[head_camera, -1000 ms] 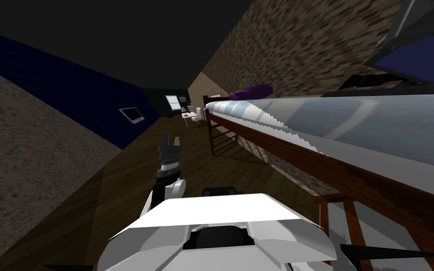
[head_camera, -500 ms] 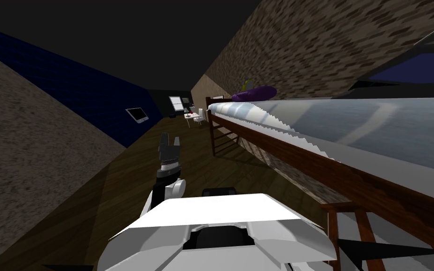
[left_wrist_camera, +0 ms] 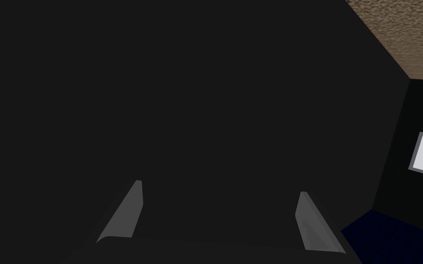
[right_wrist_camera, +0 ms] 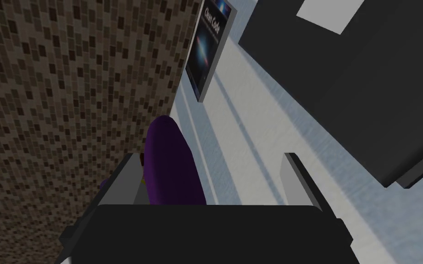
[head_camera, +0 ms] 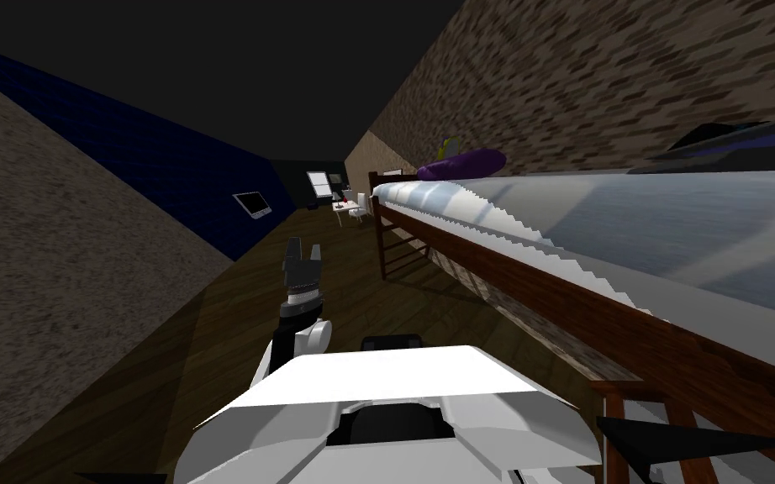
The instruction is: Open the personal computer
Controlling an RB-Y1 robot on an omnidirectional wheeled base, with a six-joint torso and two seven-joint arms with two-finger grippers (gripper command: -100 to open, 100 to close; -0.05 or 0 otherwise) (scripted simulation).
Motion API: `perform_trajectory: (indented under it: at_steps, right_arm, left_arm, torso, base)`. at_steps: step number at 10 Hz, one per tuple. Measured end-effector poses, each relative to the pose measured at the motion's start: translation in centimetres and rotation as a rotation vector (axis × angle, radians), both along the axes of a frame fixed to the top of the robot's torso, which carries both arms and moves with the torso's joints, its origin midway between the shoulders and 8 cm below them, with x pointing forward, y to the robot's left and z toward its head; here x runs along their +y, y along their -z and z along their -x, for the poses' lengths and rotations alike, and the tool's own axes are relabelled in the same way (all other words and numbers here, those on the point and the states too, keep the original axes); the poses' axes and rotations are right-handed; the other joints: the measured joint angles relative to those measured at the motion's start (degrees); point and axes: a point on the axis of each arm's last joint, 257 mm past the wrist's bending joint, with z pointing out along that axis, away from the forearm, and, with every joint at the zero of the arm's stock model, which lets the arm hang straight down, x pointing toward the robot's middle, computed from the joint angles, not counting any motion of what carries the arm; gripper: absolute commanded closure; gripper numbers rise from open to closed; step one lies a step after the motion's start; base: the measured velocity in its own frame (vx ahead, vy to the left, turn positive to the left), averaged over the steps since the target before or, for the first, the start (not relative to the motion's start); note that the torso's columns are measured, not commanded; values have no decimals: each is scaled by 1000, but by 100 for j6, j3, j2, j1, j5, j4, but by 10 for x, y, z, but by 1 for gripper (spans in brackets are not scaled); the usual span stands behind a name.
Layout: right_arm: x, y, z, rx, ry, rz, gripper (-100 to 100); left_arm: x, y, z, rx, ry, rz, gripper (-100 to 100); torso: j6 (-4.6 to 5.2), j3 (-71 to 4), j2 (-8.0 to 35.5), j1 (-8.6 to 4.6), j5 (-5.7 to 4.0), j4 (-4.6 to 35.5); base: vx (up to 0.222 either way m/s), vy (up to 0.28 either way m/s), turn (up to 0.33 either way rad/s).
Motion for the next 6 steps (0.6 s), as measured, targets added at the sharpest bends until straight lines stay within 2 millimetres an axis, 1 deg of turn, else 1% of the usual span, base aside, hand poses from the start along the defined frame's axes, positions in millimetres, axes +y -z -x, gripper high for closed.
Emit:
perform_trajectory:
  at_steps: [1,6]
  right_arm:
    - [0,0,1,2,1,-2,0]
    - [0,0,1,2,1,-2,0]
  left_arm:
    - [0,0,0,0,0,0,0]
    - [0,0,0,0,0,0,0]
  torso:
    - [0,1,4,-3,-2,0]
    - [0,-3,-5,-10,-3,-2]
  base:
    - [0,0,0]
    - [0,0,0]
